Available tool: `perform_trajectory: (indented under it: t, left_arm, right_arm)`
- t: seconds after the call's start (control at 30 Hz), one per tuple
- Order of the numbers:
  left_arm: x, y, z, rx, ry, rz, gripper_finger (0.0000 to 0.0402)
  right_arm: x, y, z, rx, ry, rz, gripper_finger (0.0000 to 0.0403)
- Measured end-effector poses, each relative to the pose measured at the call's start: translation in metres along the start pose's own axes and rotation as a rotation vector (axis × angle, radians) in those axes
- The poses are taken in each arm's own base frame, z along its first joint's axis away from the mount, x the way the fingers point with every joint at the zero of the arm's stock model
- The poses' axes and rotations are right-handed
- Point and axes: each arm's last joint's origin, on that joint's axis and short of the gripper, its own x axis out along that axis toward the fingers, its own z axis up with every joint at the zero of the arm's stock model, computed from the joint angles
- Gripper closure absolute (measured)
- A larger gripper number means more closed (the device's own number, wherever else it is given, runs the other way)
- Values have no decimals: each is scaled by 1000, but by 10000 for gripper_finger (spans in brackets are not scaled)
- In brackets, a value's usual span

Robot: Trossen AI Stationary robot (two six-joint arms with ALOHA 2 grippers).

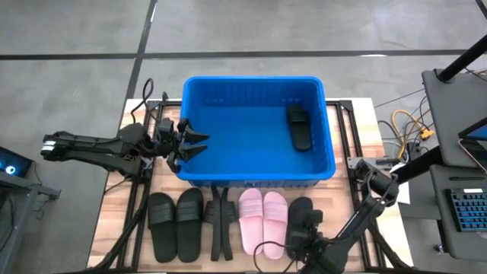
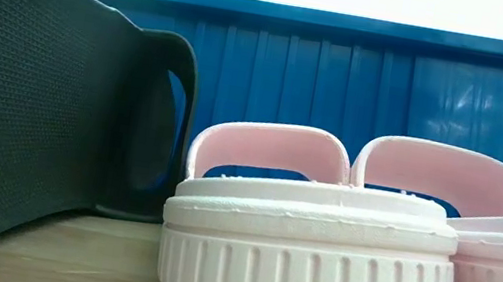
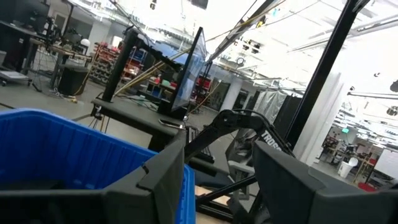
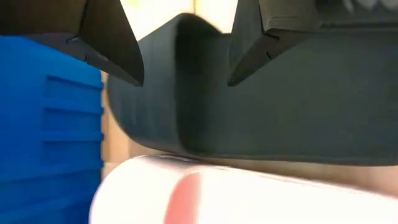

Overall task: Pick and place slides into bin
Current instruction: Put the black slide into the blue bin

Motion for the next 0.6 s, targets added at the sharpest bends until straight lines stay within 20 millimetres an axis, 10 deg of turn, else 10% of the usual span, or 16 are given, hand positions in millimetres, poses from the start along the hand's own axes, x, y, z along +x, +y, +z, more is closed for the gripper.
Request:
perform_trajectory:
  t: [0.6]
  left_arm:
    - [0, 0, -1, 0, 3, 2, 226]
  right_arm:
    - [33, 6, -10, -31, 37, -185, 186]
